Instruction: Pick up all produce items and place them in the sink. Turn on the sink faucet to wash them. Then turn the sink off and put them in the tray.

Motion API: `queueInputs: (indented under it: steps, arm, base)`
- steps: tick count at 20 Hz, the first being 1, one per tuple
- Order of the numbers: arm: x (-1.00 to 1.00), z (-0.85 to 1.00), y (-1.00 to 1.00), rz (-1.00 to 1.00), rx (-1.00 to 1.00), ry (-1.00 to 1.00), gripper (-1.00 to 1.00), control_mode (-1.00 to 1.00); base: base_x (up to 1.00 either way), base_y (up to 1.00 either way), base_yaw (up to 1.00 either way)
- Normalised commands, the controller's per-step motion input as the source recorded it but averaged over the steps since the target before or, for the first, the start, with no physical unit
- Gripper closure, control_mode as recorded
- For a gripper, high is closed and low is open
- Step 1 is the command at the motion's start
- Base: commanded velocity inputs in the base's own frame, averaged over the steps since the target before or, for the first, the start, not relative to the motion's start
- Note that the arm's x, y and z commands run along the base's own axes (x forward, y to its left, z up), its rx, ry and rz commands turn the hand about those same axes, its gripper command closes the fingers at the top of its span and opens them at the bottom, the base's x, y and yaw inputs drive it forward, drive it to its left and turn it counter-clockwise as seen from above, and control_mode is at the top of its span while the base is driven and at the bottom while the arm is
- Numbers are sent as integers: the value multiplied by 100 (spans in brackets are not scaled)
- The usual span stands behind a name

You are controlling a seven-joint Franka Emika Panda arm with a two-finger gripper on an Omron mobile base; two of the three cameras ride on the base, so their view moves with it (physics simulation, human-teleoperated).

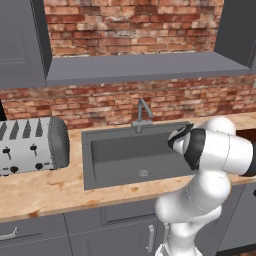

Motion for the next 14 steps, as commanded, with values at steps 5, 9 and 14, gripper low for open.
queueInputs:
  steps: [5, 9, 14]
  arm:
    - [1, 100, -23, -11, 0, 9, 100, -100]
    - [13, 100, -4, -14, 0, 17, 100, -100]
    - [19, 100, 0, -17, 0, 19, 100, -100]
  base:
    - [0, 0, 0]
    - [0, 0, 0]
    - [0, 0, 0]
